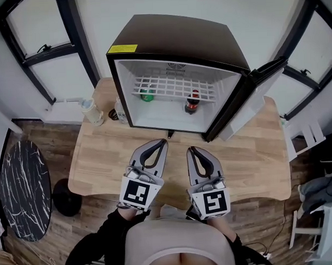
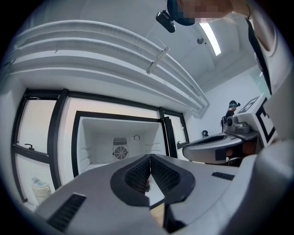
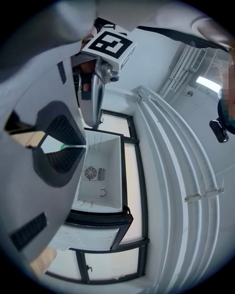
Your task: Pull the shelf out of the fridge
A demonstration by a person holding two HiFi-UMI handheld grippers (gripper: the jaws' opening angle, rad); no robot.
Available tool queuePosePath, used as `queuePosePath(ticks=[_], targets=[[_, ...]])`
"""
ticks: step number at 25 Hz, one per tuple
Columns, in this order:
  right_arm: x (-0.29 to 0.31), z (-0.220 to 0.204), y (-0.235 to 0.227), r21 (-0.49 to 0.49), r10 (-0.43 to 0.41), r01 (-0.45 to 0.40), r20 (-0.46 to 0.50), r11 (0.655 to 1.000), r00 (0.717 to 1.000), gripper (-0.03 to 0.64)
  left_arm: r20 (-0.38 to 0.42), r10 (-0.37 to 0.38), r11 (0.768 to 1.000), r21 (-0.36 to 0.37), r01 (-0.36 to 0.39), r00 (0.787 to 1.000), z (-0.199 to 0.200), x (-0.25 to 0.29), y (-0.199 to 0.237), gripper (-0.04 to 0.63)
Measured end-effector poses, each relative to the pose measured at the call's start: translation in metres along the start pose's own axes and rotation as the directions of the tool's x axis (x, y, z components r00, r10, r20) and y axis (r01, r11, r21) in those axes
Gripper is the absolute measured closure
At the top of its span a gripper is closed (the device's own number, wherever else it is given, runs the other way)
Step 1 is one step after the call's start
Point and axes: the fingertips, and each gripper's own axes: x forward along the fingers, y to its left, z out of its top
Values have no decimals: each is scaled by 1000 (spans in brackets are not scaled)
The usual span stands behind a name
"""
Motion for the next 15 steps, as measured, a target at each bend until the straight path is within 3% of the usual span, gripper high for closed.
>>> queuePosePath(ticks=[7, 15], targets=[[34, 1, -30, -6, 22, -22, 4, 1000, 1000, 580, -1, 7, 1000, -5, -7, 1000, 0, 46, 14, 588], [60, -12, -34, 33, 56, -55, -29, 998, 998, 580, -17, 19, 1000, -14, -19, 1000, -5, 70, 27, 588]])
